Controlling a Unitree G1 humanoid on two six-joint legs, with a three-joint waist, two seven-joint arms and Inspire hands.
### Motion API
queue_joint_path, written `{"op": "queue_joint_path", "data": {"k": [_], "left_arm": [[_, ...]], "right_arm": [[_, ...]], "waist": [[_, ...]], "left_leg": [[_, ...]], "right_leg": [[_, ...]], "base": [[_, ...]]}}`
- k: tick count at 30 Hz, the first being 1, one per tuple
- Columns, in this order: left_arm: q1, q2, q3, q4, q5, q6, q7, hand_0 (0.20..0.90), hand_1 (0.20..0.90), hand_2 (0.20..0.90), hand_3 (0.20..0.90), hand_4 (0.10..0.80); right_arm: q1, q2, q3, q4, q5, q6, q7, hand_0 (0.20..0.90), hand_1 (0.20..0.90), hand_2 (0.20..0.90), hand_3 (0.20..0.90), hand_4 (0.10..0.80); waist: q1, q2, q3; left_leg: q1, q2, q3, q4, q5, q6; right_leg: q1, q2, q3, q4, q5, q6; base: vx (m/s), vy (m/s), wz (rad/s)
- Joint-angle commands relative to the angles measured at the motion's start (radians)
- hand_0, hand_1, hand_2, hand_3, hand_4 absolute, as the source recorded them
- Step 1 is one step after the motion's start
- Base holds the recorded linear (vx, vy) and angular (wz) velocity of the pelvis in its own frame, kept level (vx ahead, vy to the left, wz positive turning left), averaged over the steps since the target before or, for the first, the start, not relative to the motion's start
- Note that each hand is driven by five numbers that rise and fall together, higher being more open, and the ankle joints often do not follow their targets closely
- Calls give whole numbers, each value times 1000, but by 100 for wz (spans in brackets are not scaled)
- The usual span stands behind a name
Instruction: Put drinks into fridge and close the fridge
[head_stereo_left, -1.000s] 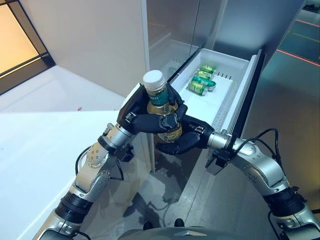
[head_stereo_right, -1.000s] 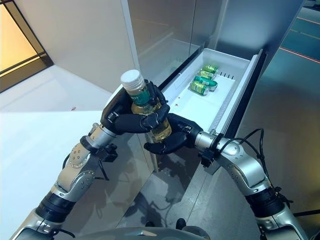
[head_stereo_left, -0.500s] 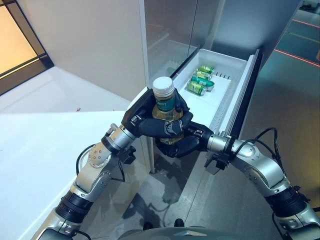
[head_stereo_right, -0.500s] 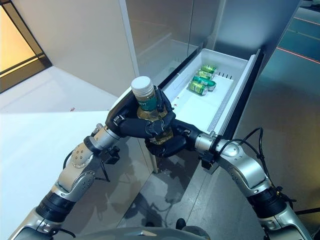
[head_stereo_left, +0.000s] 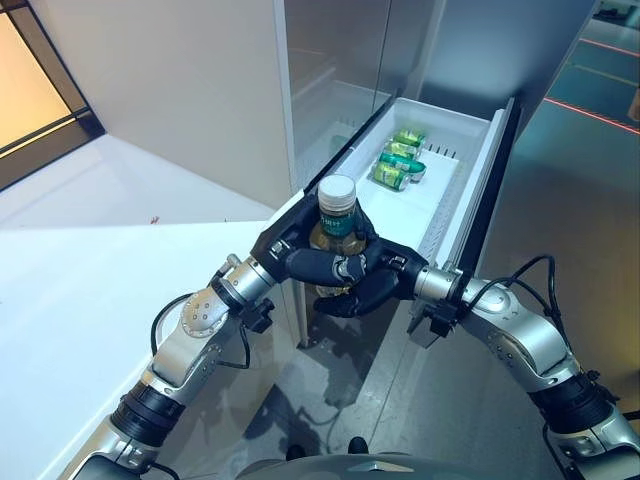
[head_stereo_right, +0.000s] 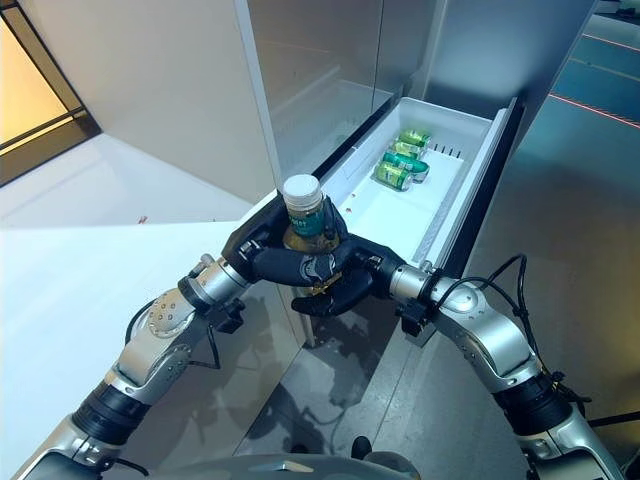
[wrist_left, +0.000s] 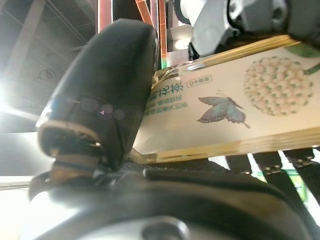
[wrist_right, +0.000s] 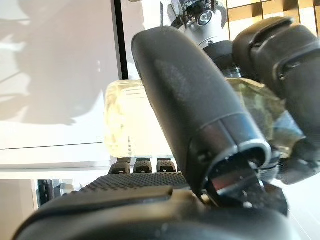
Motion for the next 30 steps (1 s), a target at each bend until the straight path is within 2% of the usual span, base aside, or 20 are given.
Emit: {"op": "queue_joint_path", "data": {"k": [1, 2, 3, 4, 11, 17, 19, 23, 26, 27, 28, 30], "left_arm": [[-138, -42, 1, -38, -48, -126, 13, 300, 300, 300, 200, 100], [-138, -41, 1, -37, -50, -128, 13, 300, 300, 300, 200, 100], [-138, -41, 1, -38, -52, -130, 13, 300, 300, 300, 200, 100], [-137, -42, 0, -36, -52, -136, 13, 300, 300, 300, 200, 100], [-137, -59, 7, -50, -78, -184, 30, 300, 300, 300, 200, 100], [-144, -87, 17, -67, 16, -346, 130, 300, 300, 300, 200, 100], [-145, -90, 25, -83, 52, -377, 146, 300, 300, 300, 200, 100], [-156, -88, 27, -109, 83, -357, 141, 300, 300, 300, 200, 100], [-161, -86, 19, -112, 63, -324, 125, 300, 300, 300, 200, 100], [-161, -86, 17, -112, 48, -309, 114, 526, 526, 526, 464, 364], [-161, -86, 14, -111, 14, -288, 94, 900, 900, 900, 900, 800], [-159, -96, 14, -113, -81, -257, 50, 900, 900, 900, 900, 800]], "right_arm": [[-129, 35, -35, -37, 66, -93, -4, 900, 900, 900, 900, 800], [-129, 35, -36, -37, 68, -92, -4, 705, 705, 705, 672, 572], [-131, 32, -35, -38, 75, -90, -7, 361, 361, 361, 271, 171], [-132, 32, -35, -38, 74, -90, -6, 300, 300, 300, 200, 100], [-130, 36, -38, -41, 74, -80, -15, 300, 300, 300, 200, 100], [-128, 47, -44, -39, 67, -64, -33, 300, 300, 300, 200, 100], [-122, 52, -48, -41, 64, -59, -43, 300, 300, 300, 200, 100], [-117, 54, -56, -44, 62, -68, -59, 300, 300, 300, 200, 100], [-120, 53, -65, -44, 29, -112, -83, 300, 300, 300, 200, 100], [-124, 52, -69, -46, 10, -127, -97, 300, 300, 300, 200, 100], [-131, 48, -76, -46, -39, -166, -126, 300, 300, 300, 200, 100], [-149, 39, -98, -45, -134, -223, -176, 300, 300, 300, 200, 100]], "waist": [[-7, -12, -96], [-7, -12, -96], [-7, -12, -95], [-8, -12, -95], [-9, -15, -96], [-10, -21, -94], [-9, -23, -94], [-9, -24, -95], [-10, -24, -96], [-10, -23, -96], [-10, -22, -96], [-11, -20, -97]], "left_leg": [[-16, 18, 17, 6, -48, -23], [-16, 18, 17, 6, -48, -23], [-16, 18, 15, 6, -48, -22], [-16, 18, 15, 6, -49, -22], [-16, 17, 10, 5, -49, -21], [-17, 15, 7, 5, -51, -21], [-18, 14, 4, 5, -51, -21], [-18, 15, 1, 3, -50, -22], [-17, 15, 1, 2, -51, -21], [-17, 15, 2, 2, -51, -22], [-17, 15, 2, 2, -52, -21], [-18, 15, 2, 2, -52, -21]], "right_leg": [[-7, 0, -32, 42, -30, 54], [-7, 0, -32, 42, -30, 54], [-7, 1, -30, 42, -30, 54], [-7, 1, -29, 42, -30, 54], [-7, 4, -20, 40, -29, 52], [-8, 4, -19, 39, -30, 51], [-8, 5, -19, 40, -30, 51], [-9, 5, -21, 39, -29, 52], [-8, 5, -21, 37, -28, 53], [-9, 5, -21, 37, -27, 54], [-8, 4, -21, 36, -27, 54], [-10, 5, -18, 36, -25, 55]], "base": [[0, 0, 0], [0, 0, 0], [0, 0, 0], [0, 0, 0], [0, 0, 0], [0, 0, 0], [0, 0, 0], [0, 0, 0], [0, 0, 0], [0, 0, 0], [0, 0, 0], [0, 0, 0]]}}
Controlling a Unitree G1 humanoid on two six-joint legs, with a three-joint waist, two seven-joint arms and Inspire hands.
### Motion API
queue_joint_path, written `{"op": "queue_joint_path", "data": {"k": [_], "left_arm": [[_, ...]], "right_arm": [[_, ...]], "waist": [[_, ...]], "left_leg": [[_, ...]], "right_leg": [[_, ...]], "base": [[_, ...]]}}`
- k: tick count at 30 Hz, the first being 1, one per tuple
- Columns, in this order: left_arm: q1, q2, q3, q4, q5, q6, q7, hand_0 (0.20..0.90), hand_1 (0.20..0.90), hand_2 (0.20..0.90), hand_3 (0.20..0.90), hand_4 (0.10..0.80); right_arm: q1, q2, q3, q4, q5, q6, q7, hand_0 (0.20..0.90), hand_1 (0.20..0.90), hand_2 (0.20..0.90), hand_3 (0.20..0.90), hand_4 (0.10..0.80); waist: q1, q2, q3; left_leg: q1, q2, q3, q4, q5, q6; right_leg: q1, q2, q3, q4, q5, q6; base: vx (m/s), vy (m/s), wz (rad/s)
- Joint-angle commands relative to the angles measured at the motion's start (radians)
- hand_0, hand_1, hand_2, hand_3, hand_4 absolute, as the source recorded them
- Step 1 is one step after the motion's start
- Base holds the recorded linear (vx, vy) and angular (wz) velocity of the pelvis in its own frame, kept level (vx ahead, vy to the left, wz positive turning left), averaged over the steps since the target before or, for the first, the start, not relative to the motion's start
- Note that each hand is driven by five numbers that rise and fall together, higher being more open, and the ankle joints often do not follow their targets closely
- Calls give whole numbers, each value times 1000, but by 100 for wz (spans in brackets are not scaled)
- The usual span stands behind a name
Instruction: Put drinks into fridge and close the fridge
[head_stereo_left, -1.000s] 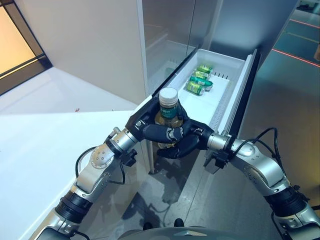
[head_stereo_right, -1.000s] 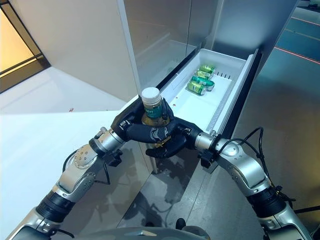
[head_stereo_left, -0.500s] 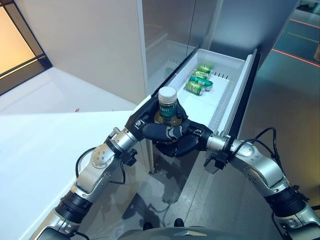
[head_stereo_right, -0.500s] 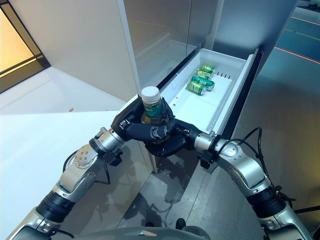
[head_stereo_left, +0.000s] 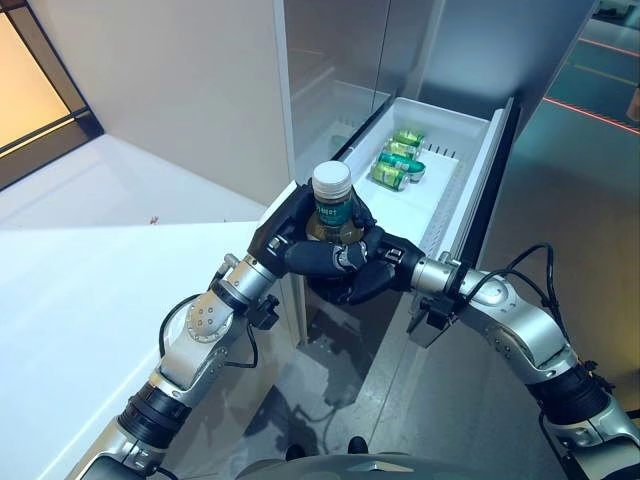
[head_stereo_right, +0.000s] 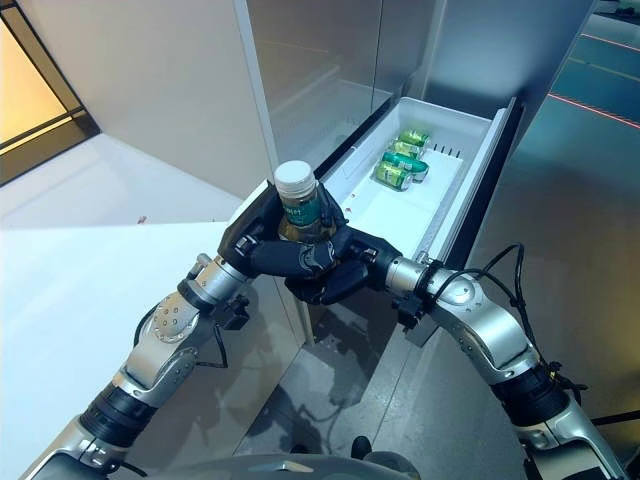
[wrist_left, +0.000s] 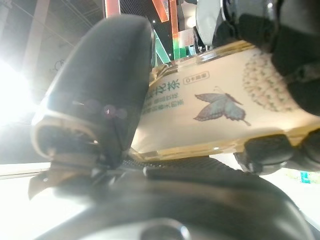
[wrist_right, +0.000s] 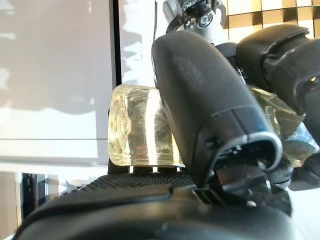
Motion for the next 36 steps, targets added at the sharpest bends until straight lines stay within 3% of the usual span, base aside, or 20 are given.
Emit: {"op": "queue_joint_path", "data": {"k": [1, 4, 8, 16, 20, 31, 36], "left_arm": [[-157, -78, 33, -117, -189, -128, -85, 900, 900, 900, 900, 800], [-143, -117, 37, -134, -306, -52, -120, 900, 900, 900, 900, 800], [-132, -150, 14, -134, -324, 0, -130, 900, 900, 900, 900, 800], [-94, -174, -20, -113, -426, 75, -178, 900, 900, 900, 900, 800], [-64, -199, -46, -110, -552, 158, -202, 900, 900, 900, 900, 800], [-7, -190, -100, -60, -500, 209, -175, 900, 900, 900, 900, 800], [29, -157, -135, 3, -459, 287, -205, 900, 900, 900, 900, 800]], "right_arm": [[-123, 30, -132, -28, -143, -218, -196, 300, 300, 300, 200, 100], [-166, 5, -176, -25, -244, -259, -277, 300, 300, 300, 200, 100], [-237, -46, -220, -15, -346, -245, -385, 300, 300, 300, 200, 100], [-303, -119, -262, 102, -398, -243, -522, 300, 300, 300, 200, 100], [-325, -135, -256, 189, -392, -247, -596, 300, 300, 300, 200, 100], [-437, -223, -217, 449, -443, -239, -678, 300, 300, 300, 200, 100], [-526, -275, -161, 625, -422, -275, -707, 300, 300, 300, 200, 100]], "waist": [[-8, -17, -97], [-8, -14, -94], [-8, -16, -88], [5, -25, -83], [20, -33, -80], [64, -47, -69], [98, -48, -63]], "left_leg": [[-23, 15, 5, 2, -46, -20], [-22, 17, 7, 3, -49, -21], [-24, 17, 7, 5, -53, -21], [-28, 20, -2, 6, -54, -23], [-32, 21, -14, 10, -53, -26], [-28, 30, -44, 24, -59, -36], [-40, 38, -64, 44, -54, -52]], "right_leg": [[-17, 4, -21, 40, -21, 53], [-19, 6, -18, 44, -22, 51], [-20, 8, -17, 48, -23, 47], [-16, 9, -29, 49, -28, 42], [-13, 8, -43, 52, -31, 40], [13, 16, -75, 53, -54, 28], [24, 17, -102, 48, -59, 22]], "base": [[0, 0, 0], [0, 0, 0], [0, 0, 0], [1, -14, 4], [21, -48, 14], [29, -72, 11], [32, -74, 15]]}}
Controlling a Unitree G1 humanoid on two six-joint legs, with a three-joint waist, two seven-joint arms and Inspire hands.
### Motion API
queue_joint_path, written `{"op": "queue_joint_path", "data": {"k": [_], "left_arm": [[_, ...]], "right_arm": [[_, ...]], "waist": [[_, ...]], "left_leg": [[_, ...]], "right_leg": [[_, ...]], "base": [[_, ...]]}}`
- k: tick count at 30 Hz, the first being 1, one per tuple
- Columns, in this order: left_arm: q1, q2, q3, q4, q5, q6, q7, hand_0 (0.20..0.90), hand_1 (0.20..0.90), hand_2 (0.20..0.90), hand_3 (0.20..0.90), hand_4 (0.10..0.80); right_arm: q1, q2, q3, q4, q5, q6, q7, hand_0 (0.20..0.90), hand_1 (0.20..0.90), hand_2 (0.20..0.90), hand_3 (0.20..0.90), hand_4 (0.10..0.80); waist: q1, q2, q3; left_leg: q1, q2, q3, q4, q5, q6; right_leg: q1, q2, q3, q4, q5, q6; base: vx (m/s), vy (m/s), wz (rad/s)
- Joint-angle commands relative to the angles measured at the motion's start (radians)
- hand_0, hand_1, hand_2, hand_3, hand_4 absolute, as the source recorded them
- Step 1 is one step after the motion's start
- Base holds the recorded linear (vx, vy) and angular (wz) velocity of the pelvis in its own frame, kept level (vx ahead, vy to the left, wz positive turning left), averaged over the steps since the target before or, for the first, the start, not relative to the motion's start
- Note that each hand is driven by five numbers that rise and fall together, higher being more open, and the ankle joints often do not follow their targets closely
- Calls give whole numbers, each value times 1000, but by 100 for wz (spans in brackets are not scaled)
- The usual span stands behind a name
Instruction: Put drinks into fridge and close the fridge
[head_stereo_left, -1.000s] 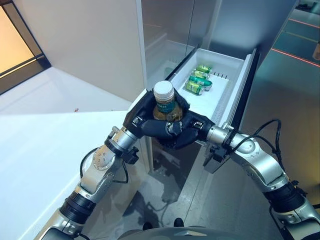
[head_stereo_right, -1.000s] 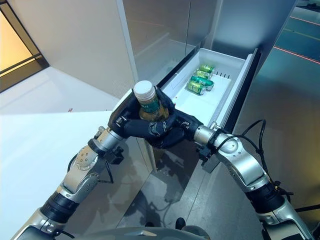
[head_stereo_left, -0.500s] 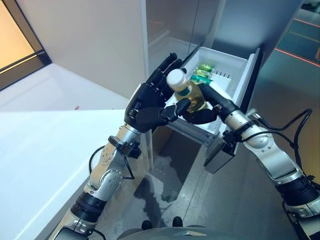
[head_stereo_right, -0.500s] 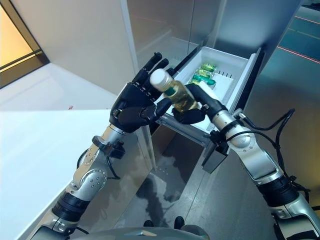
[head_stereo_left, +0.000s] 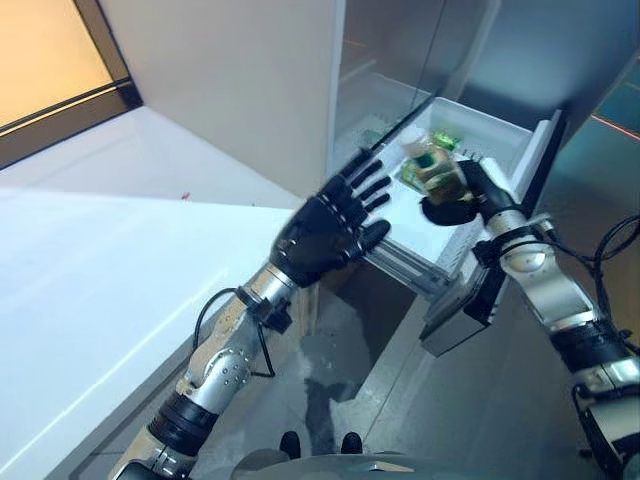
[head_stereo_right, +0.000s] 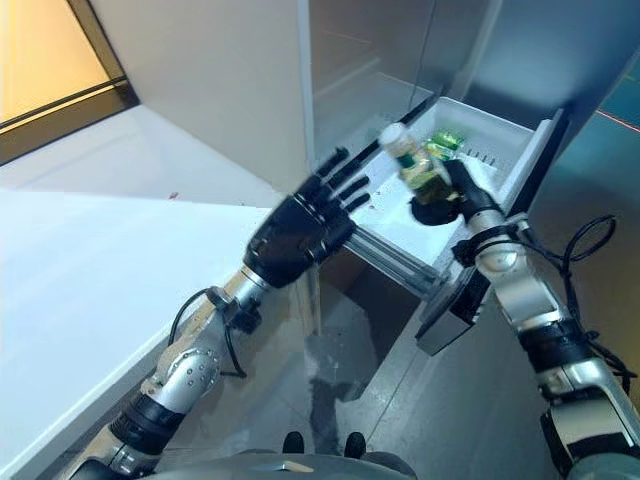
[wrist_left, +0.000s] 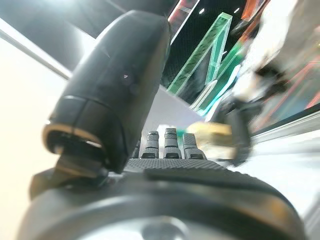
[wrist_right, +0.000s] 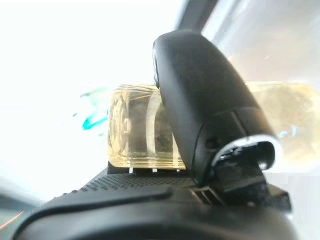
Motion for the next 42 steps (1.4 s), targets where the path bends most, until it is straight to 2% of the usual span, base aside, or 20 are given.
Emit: {"op": "queue_joint_path", "data": {"k": [1, 4, 7, 13, 19, 23, 26, 31, 42], "left_arm": [[-13, -17, -51, -19, 12, 1, -60, 900, 900, 900, 900, 800], [19, 2, -78, 31, 24, 14, -76, 900, 900, 900, 900, 800], [37, 19, -106, 86, 67, -5, -97, 900, 900, 900, 900, 800], [57, 49, -148, 181, 170, -2, -130, 900, 900, 900, 900, 800], [45, 71, -198, 361, 304, 6, -142, 900, 900, 900, 900, 800], [1, 80, -220, 557, 383, -96, -112, 900, 900, 900, 900, 800], [-3, 79, -205, 665, 427, -134, -70, 900, 900, 900, 900, 800], [8, 71, -135, 819, 469, -184, -20, 900, 900, 900, 900, 800], [24, 38, 67, 994, 456, -177, 59, 900, 900, 900, 900, 800]], "right_arm": [[-298, -125, -73, -22, 15, -140, -115, 300, 300, 300, 200, 100], [-359, -147, -29, 69, 0, -159, -124, 300, 300, 300, 200, 100], [-411, -162, 16, 150, 1, -162, -113, 300, 300, 300, 200, 100], [-461, -170, 86, 277, 37, -130, -35, 300, 300, 300, 200, 100], [-503, -155, 135, 359, 51, -102, 0, 300, 300, 300, 200, 100], [-591, -146, 192, 454, 66, -80, 15, 300, 300, 300, 200, 100], [-622, -146, 214, 495, 84, -40, 38, 300, 300, 300, 200, 100], [-610, -148, 211, 535, 96, -8, 64, 300, 300, 300, 200, 100], [-556, -127, 192, 560, 35, -7, 75, 300, 300, 300, 200, 100]], "waist": [[26, -17, -83], [45, -14, -78], [59, -11, -73], [79, -3, -60], [89, 16, -21], [86, 31, 50], [87, 40, 90], [89, 55, 151], [101, 83, 239]], "left_leg": [[-7, 44, 26, 48, -77, -45], [-18, 48, 17, 54, -70, -55], [-30, 54, 13, 54, -61, -64], [-58, 61, -1, 78, -50, -82], [-120, 68, -16, 123, -41, -94], [-195, 74, -21, 130, -21, -98], [-227, 80, -23, 125, -10, -97], [-268, 83, -23, 114, 2, -92], [-331, 63, -13, 109, 5, -74]], "right_leg": [[24, 23, -21, 50, -59, 21], [25, 24, -38, 48, -61, 19], [24, 24, -51, 44, -63, 17], [18, 21, -75, 51, -68, 11], [-24, 14, -90, 78, -71, 4], [-99, 13, -87, 92, -64, 3], [-139, 14, -86, 100, -60, 3], [-193, 17, -83, 112, -54, 1], [-289, 2, -97, 145, -37, 6]], "base": [[24, -51, 6], [21, -45, 10], [9, -31, 17], [34, -23, 14], [-3, -14, 12], [-188, -18, 5], [-102, -21, 7], [-37, -7, 2], [-35, 13, 1]]}}
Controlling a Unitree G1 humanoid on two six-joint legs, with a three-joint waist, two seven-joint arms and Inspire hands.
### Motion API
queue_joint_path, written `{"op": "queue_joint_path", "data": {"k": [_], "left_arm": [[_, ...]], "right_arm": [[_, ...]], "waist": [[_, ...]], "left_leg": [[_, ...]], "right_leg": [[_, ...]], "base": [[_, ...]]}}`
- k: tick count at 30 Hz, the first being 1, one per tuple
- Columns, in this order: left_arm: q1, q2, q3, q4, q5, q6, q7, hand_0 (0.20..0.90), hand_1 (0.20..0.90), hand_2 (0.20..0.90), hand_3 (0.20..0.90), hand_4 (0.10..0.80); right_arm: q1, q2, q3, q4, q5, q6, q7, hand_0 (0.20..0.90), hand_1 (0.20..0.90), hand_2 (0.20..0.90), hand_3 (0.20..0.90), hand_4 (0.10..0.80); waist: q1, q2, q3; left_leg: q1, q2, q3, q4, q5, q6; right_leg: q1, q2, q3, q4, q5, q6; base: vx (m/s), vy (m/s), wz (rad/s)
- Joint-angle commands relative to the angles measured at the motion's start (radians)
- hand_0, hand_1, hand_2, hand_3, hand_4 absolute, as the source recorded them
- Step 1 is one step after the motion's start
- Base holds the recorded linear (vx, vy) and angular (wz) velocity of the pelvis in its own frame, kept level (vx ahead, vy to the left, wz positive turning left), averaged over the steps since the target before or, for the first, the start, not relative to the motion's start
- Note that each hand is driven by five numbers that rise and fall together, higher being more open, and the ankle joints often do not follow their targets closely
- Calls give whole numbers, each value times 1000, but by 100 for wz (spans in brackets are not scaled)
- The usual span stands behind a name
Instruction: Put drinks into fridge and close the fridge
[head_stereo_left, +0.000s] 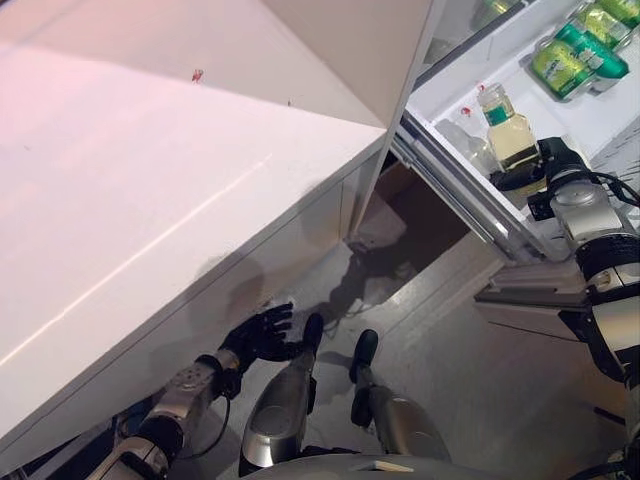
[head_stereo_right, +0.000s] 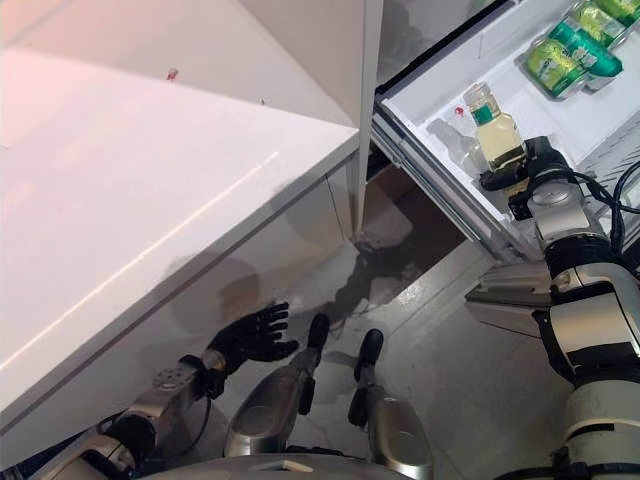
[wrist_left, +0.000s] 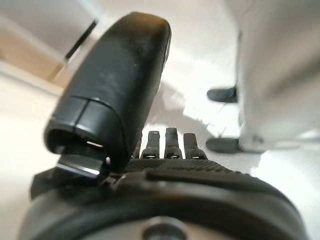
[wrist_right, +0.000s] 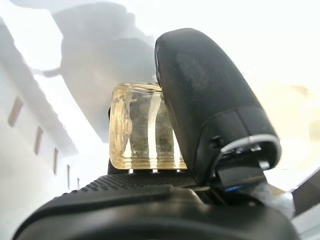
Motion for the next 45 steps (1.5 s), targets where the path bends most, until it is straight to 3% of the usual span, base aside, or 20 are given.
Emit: {"op": "queue_joint_path", "data": {"k": [1, 4, 5, 6, 7, 18, 26, 33, 39, 45], "left_arm": [[34, -36, -1, 10, 10, -40, -2, 900, 900, 900, 900, 800], [37, -36, 25, 21, 16, -30, 12, 900, 900, 900, 900, 800], [37, -34, 33, 21, 20, -25, 14, 900, 900, 900, 900, 800], [39, -32, 41, 22, 22, -23, 12, 900, 900, 900, 900, 800], [40, -29, 44, 18, 20, -17, 11, 900, 900, 900, 900, 800], [54, -4, 76, -16, 57, 14, 0, 900, 900, 900, 900, 800], [85, -4, 89, -6, 94, 26, 3, 900, 900, 900, 900, 800], [120, -22, 136, 55, 135, 41, 24, 900, 900, 900, 900, 800], [155, -68, 189, 171, 167, 27, 41, 900, 900, 900, 900, 800], [158, -103, 199, 226, 180, 37, 50, 900, 900, 900, 900, 800]], "right_arm": [[-86, -88, 30, -45, -45, -38, 4, 300, 300, 300, 200, 100], [-90, -98, 44, -56, -83, -37, 26, 300, 300, 300, 200, 100], [-89, -103, 50, -61, -101, -24, 45, 446, 446, 446, 370, 270], [-89, -110, 60, -64, -127, -14, 68, 827, 827, 827, 815, 715], [-91, -116, 68, -66, -160, -13, 91, 900, 900, 900, 900, 800], [-119, -190, 138, -65, -257, 71, 379, 900, 900, 900, 900, 800], [-118, -206, 122, -57, -205, 55, 435, 900, 900, 900, 900, 800], [-53, -246, -17, -291, 129, -20, 239, 900, 900, 900, 900, 800], [223, -233, -396, -600, 367, -160, 3, 900, 900, 900, 900, 800], [416, -130, -580, -679, 460, -226, -118, 900, 900, 900, 900, 800]], "waist": [[8, 6, -35], [13, 8, -24], [14, 8, -22], [16, 7, -22], [17, 6, -22], [28, -33, -51], [31, -55, -95], [-5, -78, -165], [-70, -90, -255], [-108, -84, -319]], "left_leg": [[-75, 48, 81, 62, -44, -34], [-79, 43, 87, 66, -46, -32], [-80, 41, 89, 69, -47, -32], [-78, 40, 90, 69, -48, -31], [-77, 39, 90, 69, -49, -30], [-26, 32, 96, 47, -53, -29], [28, 29, 102, 21, -58, -26], [92, 30, 123, -7, -67, -26], [149, 20, 152, -7, -101, -14], [195, 10, 180, 7, -139, 2]], "right_leg": [[-96, -13, 7, 145, -62, 46], [-101, -17, 3, 152, -63, 48], [-102, -19, 1, 155, -63, 48], [-100, -21, 0, 154, -63, 50], [-99, -22, -1, 154, -63, 50], [-48, -25, -3, 135, -60, 57], [1, -25, 5, 117, -58, 64], [49, -25, 18, 107, -65, 72], [89, -30, 53, 111, -80, 82], [121, -36, 96, 108, -86, 91]], "base": [[-25, 31, -1], [-29, 31, -2], [0, 0, 0], [0, 0, 0], [0, 0, 0], [3, 2, 0], [18, 34, 0], [23, 66, -5], [33, 95, -6], [54, 86, -25]]}}
